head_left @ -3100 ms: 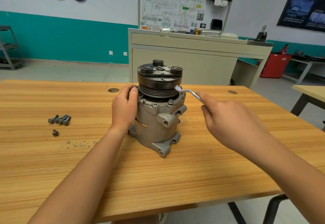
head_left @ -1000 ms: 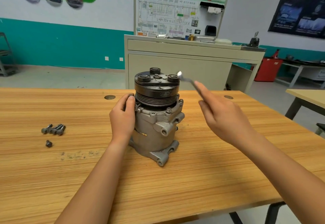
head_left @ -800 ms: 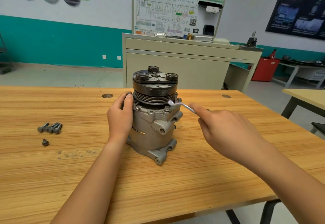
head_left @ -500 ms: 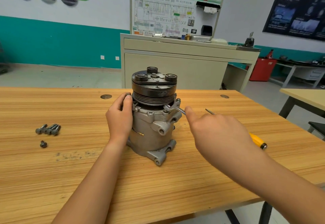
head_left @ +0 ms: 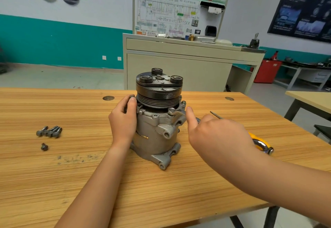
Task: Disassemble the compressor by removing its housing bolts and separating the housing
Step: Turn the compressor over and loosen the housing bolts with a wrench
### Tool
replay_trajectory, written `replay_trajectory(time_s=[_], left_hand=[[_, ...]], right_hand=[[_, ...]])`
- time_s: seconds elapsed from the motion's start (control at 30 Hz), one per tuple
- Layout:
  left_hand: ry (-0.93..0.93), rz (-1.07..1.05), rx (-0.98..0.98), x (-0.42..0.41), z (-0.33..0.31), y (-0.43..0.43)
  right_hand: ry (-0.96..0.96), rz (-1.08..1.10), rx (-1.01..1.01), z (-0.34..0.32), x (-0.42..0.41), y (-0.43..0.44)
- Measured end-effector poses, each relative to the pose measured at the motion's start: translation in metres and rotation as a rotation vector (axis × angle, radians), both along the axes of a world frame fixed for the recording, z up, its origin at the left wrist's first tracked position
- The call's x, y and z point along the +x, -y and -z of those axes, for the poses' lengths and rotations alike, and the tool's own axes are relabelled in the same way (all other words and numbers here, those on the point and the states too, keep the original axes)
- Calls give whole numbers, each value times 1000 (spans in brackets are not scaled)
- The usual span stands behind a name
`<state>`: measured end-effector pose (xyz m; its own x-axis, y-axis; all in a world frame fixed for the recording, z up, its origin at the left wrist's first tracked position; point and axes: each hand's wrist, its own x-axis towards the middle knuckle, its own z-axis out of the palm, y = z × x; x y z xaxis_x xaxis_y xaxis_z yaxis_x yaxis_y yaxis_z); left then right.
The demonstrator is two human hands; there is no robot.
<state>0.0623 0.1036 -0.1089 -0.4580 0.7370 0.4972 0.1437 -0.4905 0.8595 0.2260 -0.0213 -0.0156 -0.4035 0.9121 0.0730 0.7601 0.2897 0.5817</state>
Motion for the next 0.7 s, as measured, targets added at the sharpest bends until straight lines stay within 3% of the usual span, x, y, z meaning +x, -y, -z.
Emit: replay_trajectory(time_s=[0.17,0.3,0.4,0.5,0.6,0.7], left_hand=[[16,24,-15,-1,1,0],[19,15,-14,-1,-1,0],[32,10,-16,-2,1,-2],[25,8,-29,-4,1,-2],[17,13,-33,-4,0,-1],[10,14,-29,-3,0,1]], right_hand=[[114,-95,94,-13,32,-31],[50,-347,197,-21,72,-73],[-214,-542,334,3,73,-101],[-422,-588,414,24,56,-116],[-638,-479,409,31,52,-114],[-1007,-302,344,25,54,-90]])
